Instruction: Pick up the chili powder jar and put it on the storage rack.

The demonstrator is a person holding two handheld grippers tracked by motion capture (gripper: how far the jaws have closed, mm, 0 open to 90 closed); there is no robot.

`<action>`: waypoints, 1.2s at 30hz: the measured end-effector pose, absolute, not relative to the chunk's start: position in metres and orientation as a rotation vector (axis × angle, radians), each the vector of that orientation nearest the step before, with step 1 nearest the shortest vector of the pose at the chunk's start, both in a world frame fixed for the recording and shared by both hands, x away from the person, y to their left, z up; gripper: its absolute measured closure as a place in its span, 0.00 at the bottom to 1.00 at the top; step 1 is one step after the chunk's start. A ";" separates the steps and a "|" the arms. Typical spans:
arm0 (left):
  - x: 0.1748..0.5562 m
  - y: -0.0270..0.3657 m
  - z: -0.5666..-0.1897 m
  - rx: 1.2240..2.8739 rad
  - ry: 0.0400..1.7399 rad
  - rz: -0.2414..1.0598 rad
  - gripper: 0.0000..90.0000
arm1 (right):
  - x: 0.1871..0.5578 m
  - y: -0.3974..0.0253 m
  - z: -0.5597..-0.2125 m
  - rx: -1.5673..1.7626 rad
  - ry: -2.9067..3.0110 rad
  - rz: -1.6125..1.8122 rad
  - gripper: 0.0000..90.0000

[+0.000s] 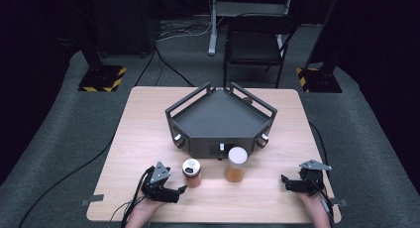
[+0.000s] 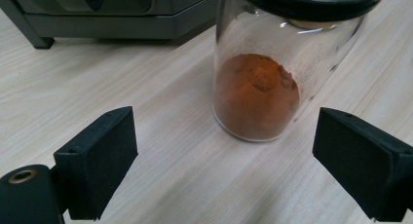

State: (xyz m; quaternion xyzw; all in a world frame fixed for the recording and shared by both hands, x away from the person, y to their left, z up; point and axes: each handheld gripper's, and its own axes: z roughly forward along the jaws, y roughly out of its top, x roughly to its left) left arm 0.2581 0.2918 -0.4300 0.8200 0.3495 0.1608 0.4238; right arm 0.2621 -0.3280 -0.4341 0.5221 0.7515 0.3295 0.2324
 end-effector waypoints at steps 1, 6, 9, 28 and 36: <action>0.258 0.292 -0.430 2.049 0.871 0.400 0.10 | 0.262 -0.328 -0.434 1.434 2.065 0.906 0.05; 0.258 0.292 -0.434 2.020 0.868 0.389 0.10 | 0.262 -0.328 -0.434 1.434 2.065 0.905 0.05; 0.258 0.290 -0.436 2.012 0.863 0.389 0.10 | 0.262 -0.328 -0.434 1.435 2.065 0.905 0.05; 0.267 0.273 -0.445 1.986 0.842 0.369 0.09 | 0.263 -0.328 -0.434 1.429 2.069 0.905 0.05; 0.271 0.264 -0.452 1.990 0.833 0.391 0.10 | 0.263 -0.328 -0.434 1.429 2.070 0.905 0.05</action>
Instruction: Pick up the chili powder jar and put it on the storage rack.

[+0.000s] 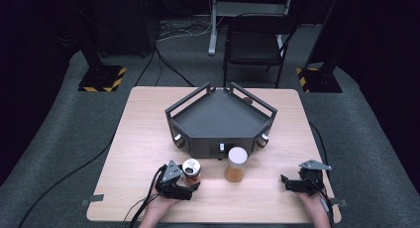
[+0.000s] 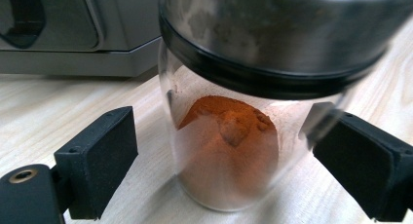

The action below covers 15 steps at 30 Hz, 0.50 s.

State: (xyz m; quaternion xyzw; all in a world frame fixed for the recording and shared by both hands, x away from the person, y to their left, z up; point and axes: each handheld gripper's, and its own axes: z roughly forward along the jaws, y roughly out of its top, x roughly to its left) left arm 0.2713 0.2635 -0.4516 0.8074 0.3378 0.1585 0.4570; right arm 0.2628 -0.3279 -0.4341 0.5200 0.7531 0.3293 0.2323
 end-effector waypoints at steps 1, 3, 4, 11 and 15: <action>0.272 0.262 -0.452 1.992 0.834 0.393 0.11 | 0.263 -0.328 -0.434 1.429 2.069 0.905 0.05; 0.273 0.260 -0.453 2.000 0.837 0.397 0.12 | 0.263 -0.328 -0.434 1.429 2.069 0.905 0.05; 0.273 0.258 -0.453 2.006 0.839 0.402 0.13 | 0.263 -0.328 -0.434 1.429 2.070 0.905 0.05; 0.276 0.255 -0.451 2.038 0.830 0.401 0.22 | 0.263 -0.328 -0.434 1.429 2.070 0.905 0.05; 0.279 0.256 -0.451 2.047 0.810 0.382 0.29 | 0.263 -0.327 -0.434 1.429 2.070 0.906 0.05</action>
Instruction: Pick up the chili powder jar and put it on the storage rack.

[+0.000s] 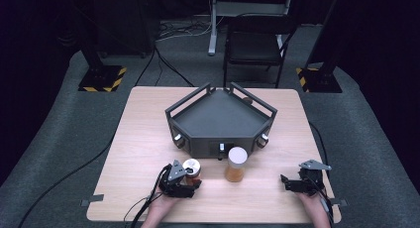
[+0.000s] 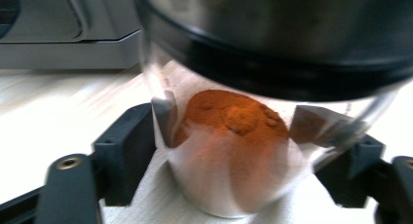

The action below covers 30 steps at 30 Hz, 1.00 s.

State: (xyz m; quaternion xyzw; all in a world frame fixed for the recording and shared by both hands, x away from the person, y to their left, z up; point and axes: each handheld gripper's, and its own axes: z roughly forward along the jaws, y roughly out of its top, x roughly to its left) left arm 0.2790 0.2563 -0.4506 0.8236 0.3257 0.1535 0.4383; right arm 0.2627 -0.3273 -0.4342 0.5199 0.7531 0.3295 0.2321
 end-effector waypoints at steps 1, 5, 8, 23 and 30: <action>0.279 0.256 -0.451 2.047 0.805 0.381 0.31 | 0.263 -0.327 -0.434 1.429 2.069 0.906 0.05; 0.278 0.255 -0.451 2.051 0.804 0.388 0.33 | 0.263 -0.327 -0.434 1.429 2.070 0.906 0.05; 0.278 0.255 -0.451 2.051 0.804 0.388 0.33 | 0.263 -0.327 -0.434 1.429 2.070 0.906 0.05; 0.278 0.256 -0.451 2.050 0.805 0.384 0.33 | 0.263 -0.327 -0.434 1.429 2.070 0.906 0.05; 0.278 0.256 -0.451 2.048 0.807 0.382 0.33 | 0.263 -0.327 -0.434 1.429 2.070 0.906 0.05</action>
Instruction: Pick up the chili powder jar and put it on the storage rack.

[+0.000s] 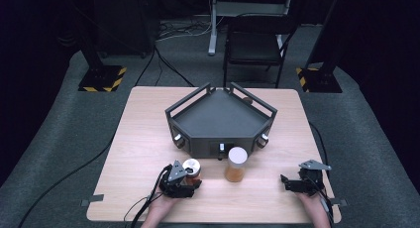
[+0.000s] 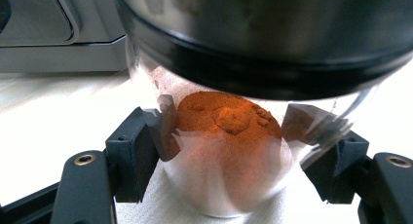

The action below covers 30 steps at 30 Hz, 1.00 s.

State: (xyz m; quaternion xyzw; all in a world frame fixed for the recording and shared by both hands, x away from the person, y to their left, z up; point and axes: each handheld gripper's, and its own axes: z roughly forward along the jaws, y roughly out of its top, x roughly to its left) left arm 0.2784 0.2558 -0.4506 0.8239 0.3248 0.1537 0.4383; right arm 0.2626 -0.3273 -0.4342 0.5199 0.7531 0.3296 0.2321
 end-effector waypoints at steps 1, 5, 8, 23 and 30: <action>0.279 0.256 -0.451 2.047 0.808 0.381 0.33 | 0.263 -0.327 -0.434 1.429 2.070 0.906 0.05; 0.278 0.256 -0.451 2.047 0.808 0.382 0.33 | 0.263 -0.327 -0.434 1.429 2.070 0.906 0.05; 0.278 0.256 -0.450 2.048 0.804 0.386 0.33 | 0.263 -0.327 -0.434 1.429 2.070 0.906 0.05; 0.277 0.261 -0.434 2.014 0.786 0.380 0.34 | 0.263 -0.327 -0.434 1.429 2.070 0.906 0.05; 0.278 0.261 -0.424 2.009 0.784 0.393 0.34 | 0.263 -0.328 -0.434 1.428 2.072 0.907 0.05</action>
